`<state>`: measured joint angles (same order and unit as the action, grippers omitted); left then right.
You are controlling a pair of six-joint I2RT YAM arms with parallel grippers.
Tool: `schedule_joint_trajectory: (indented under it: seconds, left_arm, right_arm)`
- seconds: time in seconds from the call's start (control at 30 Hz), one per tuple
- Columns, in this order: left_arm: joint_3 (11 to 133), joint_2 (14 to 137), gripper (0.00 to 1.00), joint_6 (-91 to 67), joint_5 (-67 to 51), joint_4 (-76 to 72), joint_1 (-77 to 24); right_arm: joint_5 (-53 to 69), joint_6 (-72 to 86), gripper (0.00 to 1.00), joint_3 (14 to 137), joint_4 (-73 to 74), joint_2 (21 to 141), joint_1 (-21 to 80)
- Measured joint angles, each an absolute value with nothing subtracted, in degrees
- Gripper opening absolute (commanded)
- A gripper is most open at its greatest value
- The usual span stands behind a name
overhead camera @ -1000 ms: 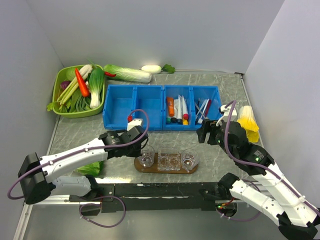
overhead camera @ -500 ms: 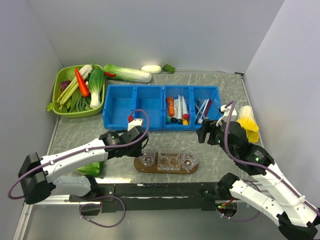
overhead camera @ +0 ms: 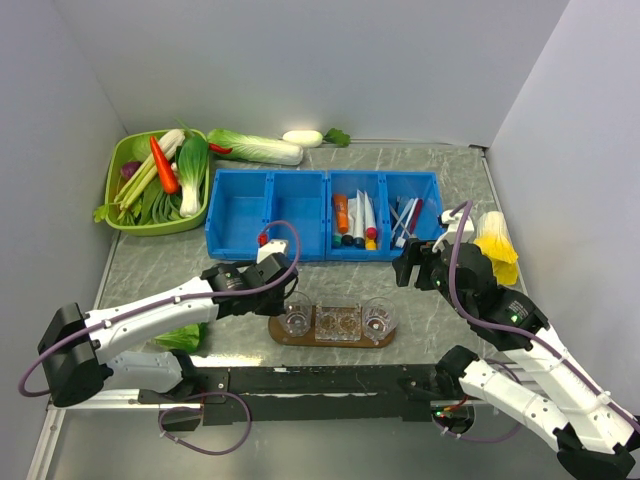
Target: Prepare toiletry sets of a toothbrush and toothpaste on the tray
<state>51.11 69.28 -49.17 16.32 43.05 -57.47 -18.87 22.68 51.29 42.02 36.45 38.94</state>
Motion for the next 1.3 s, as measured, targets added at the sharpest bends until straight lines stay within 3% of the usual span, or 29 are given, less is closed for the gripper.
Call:
schedule_joint_trajectory:
  seconds: [0.23,0.47,0.9,1.13,1.3]
  left_arm:
    - [51.0,69.28,0.13,-49.01,16.14,42.72,-57.47]
    - [50.94,69.28,0.31,-48.88,15.4,42.65,-57.52]
    - [50.48,68.97,0.35,-48.93,14.87,42.63,-57.54]
    - [50.48,66.32,0.44,-48.93,15.4,42.63,-57.58]
    - [50.48,62.72,0.45,-48.75,16.23,42.61,-57.58]
  right_arm:
    - [-18.87,22.68,0.86,51.29,42.04,36.45,38.94]
    - [-18.98,22.68,0.86,51.29,42.04,36.42,38.94]
    - [-18.98,22.87,0.86,51.29,42.04,36.45,38.94]
    - [-18.96,22.9,0.86,51.29,42.04,36.42,38.94]
    - [-18.96,22.9,0.86,51.29,42.04,36.42,38.94]
